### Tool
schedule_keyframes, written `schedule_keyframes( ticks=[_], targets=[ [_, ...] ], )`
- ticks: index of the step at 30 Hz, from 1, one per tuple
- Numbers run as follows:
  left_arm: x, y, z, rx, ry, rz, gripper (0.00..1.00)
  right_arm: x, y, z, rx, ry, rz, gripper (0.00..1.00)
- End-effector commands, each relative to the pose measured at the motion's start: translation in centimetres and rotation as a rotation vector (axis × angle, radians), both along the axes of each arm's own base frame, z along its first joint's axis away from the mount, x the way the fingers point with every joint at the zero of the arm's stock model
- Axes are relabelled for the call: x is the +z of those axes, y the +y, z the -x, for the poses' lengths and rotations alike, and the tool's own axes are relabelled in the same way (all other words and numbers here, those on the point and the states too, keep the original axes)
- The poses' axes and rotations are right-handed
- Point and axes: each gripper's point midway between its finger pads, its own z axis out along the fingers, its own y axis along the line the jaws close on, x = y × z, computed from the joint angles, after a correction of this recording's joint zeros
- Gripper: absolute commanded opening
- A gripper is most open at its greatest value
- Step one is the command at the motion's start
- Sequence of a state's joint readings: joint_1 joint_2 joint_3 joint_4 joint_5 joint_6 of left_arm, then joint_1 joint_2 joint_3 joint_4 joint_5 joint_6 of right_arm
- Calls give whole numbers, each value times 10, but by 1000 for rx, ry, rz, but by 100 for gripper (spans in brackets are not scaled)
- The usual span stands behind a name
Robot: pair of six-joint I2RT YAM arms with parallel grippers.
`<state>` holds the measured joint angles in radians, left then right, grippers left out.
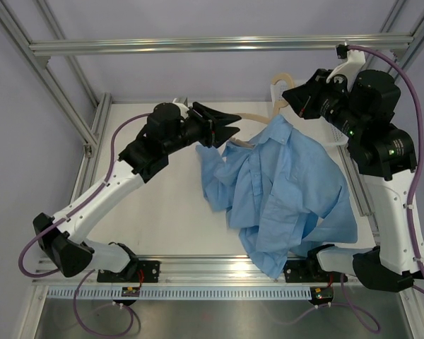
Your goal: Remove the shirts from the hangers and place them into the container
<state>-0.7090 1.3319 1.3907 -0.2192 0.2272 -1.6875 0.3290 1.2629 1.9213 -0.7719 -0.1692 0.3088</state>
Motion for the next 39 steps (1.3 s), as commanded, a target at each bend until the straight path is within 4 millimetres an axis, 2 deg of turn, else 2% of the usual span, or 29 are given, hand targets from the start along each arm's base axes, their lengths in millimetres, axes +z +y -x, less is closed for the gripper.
schedule_keyframes(
  ticks=[1, 7, 12, 26, 29, 30, 32, 36, 37, 38, 39],
  targets=[
    [47, -7, -10, 20, -60, 132, 43, 35, 0, 11, 17, -115, -11, 0],
    [49, -18, -23, 32, -46, 157, 44, 39, 6, 17, 47, -123, -8, 0],
    [51, -28, -23, 17, -50, 160, 45, 40, 7, 21, 58, -126, 0, 0],
    [37, -45, -31, 9, -26, 138, 47, 44, 17, 31, 114, -128, 5, 0],
    [36, -46, -34, 15, -32, 150, 35, 44, 18, 35, 125, -128, 14, 0],
    [38, -46, -34, 15, -36, 160, 20, 42, 19, 35, 129, -126, 18, 0],
    [37, -46, -34, 12, -40, 170, 0, 41, 19, 35, 129, -121, 20, 0],
    [46, -43, -30, 3, -81, 176, 0, 38, 20, 36, 140, -112, 24, 0],
    [46, -43, -29, -1, -85, 167, 0, 37, 22, 36, 148, -109, 24, 3],
    [47, -42, -27, -4, -91, 165, 0, 36, 23, 38, 155, -104, 25, 14],
    [48, -41, -25, -11, -99, 160, 0, 39, 22, 40, 158, -108, 20, 19]
  ],
)
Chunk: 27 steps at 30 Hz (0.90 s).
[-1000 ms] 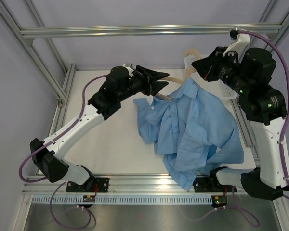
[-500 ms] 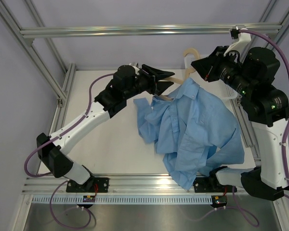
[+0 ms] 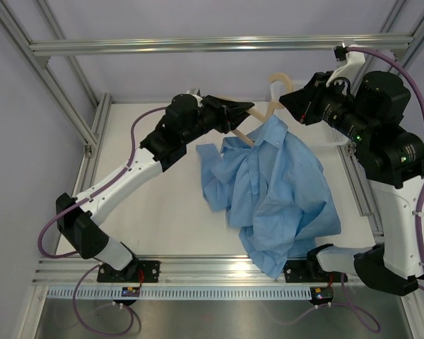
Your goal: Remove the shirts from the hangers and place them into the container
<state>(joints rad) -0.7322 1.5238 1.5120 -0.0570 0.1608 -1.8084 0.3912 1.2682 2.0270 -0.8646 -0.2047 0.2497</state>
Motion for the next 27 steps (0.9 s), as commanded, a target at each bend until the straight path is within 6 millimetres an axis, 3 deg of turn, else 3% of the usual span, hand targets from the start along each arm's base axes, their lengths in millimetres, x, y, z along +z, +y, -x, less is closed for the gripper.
schedule_keyframes(
  ticks=[1, 6, 13, 17, 21, 27],
  targets=[
    [31, 0, 21, -58, -129, 27, 0, 23, 10, 12, 72, -64, -25, 21],
    [24, 19, 20, -36, -134, -20, 0, 18, 11, 29, 118, -17, -4, 54],
    [14, 61, 15, 23, -141, -92, 0, -2, -18, 67, 67, 11, 69, 76],
    [12, 90, 3, 72, -143, -105, 0, -33, -21, 83, 103, 92, 121, 78],
    [13, 104, -6, 100, -145, -100, 0, -45, -20, 98, 146, 113, 116, 78],
    [17, 106, -12, 105, -152, -91, 0, -73, 1, 104, 266, 226, 95, 77]
  ],
)
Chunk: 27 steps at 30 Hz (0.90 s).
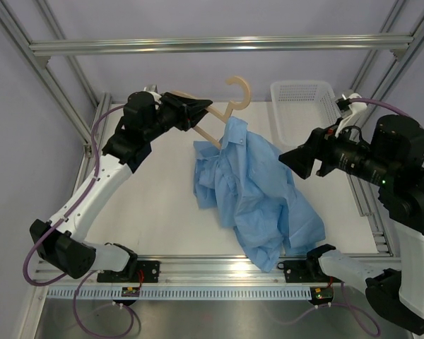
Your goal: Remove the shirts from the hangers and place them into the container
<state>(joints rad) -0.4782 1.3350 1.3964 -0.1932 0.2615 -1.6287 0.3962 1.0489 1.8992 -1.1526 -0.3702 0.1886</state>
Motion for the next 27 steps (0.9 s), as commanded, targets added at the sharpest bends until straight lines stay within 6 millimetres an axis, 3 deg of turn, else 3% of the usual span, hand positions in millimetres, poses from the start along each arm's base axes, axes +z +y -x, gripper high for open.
schedule_keyframes(
  ticks=[1, 6, 15, 23, 27],
  targets=[
    [29, -1, 9, -40, -81, 55, 0, -17, 15, 5, 89, 64, -4, 77],
    [33, -2, 7, -44, -84, 66, 0, -37, 18, 3, 97, 125, -4, 76],
    [37, 5, -6, -32, -90, 73, 0, -59, 16, 24, 105, 191, -30, 75],
    [41, 9, -9, -26, -96, 101, 0, -82, 19, 27, 114, 266, -37, 55],
    [47, 11, -8, -26, -107, 110, 0, -89, 20, 25, 116, 277, -29, 54]
  ],
)
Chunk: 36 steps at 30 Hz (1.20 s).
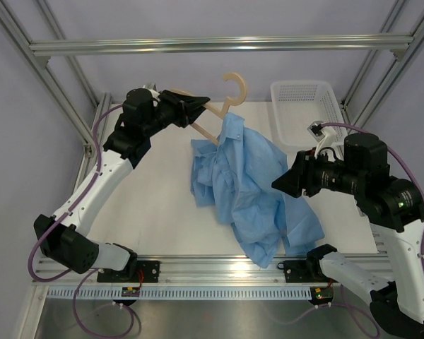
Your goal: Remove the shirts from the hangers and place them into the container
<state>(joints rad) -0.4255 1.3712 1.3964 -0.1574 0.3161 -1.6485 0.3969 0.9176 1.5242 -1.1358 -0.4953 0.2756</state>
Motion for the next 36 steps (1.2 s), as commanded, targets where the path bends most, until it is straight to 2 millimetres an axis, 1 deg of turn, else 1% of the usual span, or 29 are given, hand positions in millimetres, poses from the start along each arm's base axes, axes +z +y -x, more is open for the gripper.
schedule_keyframes(
  ticks=[1, 5, 6, 9, 10, 12, 13, 15, 17, 18, 20, 21, 22, 23, 24, 25, 26, 27, 28, 29, 30, 31, 32, 33, 34, 35, 36],
  targets=[
    [53, 3, 9, -25, -126, 89, 0, 1, 6, 0, 28, -11, -18, 55],
    [57, 4, 11, -27, -133, 92, 0, -2, 5, -2, 25, -9, -5, 52],
    [57, 4, 11, -29, -132, 93, 0, -2, 4, -3, 21, -10, -3, 46],
    [57, 6, 12, -26, -133, 92, 0, -4, 3, -3, 11, -3, 0, 32],
    [57, 7, 12, -23, -140, 87, 0, -2, 2, -1, 7, -3, -3, 19],
    [53, 10, 10, -15, -150, 64, 0, -1, -2, 1, -15, -4, 5, 8],
    [47, 14, 8, -6, -140, 51, 0, 1, -4, 3, -25, -6, 1, 0],
    [40, 18, 5, 4, -140, 35, 0, 1, -8, 8, -43, 8, 7, 0],
    [28, 26, 0, 21, -138, 4, 0, 2, -10, 14, -53, 21, -2, 0],
    [25, 28, -2, 25, -140, -2, 0, -1, -15, 17, -76, 35, 7, 0],
    [19, 37, -8, 45, -141, -3, 0, 2, -18, 22, -91, 40, 5, 0],
    [10, 41, -11, 51, -130, -4, 0, -3, -25, 24, -128, 57, 30, 0],
    [10, 49, -15, 68, -140, -2, 0, 2, -29, 25, -150, 52, 27, 0],
    [5, 52, -18, 75, -133, -9, 0, 3, -32, 28, -161, 55, 31, 0],
    [1, 58, -21, 87, -132, -19, 0, 5, -38, 26, -204, 49, 40, 0],
    [-5, 67, -25, 104, -130, -45, 0, 12, -43, 28, -253, 54, 26, 0],
    [-8, 72, -26, 115, -132, -55, 0, 16, -48, 27, -285, 45, 24, 0],
    [-11, 78, -24, 124, -135, -67, 0, 19, -56, 22, -348, 30, 32, 0],
    [-18, 89, -26, 143, -134, -108, 0, 26, -62, 19, -393, 15, 24, 0],
    [-22, 95, -24, 151, -133, -139, 0, 27, -66, 14, -438, 20, 22, 0],
    [-25, 102, -22, 162, -139, -181, 0, 21, -72, 0, -501, 32, 62, 0],
    [-30, 118, -17, 192, -143, -274, 0, 17, -74, -7, -528, 49, 81, 0],
    [-32, 126, -13, 208, -149, -322, 0, 11, -78, -16, -564, 62, 119, 0],
    [-35, 134, -9, 226, -151, -375, 0, 3, -78, -30, -584, 83, 161, 0],
    [-37, 149, 1, 264, -151, -464, 0, -1, -76, -37, -585, 93, 176, 0],
    [-37, 155, 5, 280, -157, -503, 0, -4, -72, -46, -584, 98, 181, 0],
    [-37, 161, 11, 295, -166, -542, 0, -5, -64, -60, -572, 99, 182, 0]
  ],
)
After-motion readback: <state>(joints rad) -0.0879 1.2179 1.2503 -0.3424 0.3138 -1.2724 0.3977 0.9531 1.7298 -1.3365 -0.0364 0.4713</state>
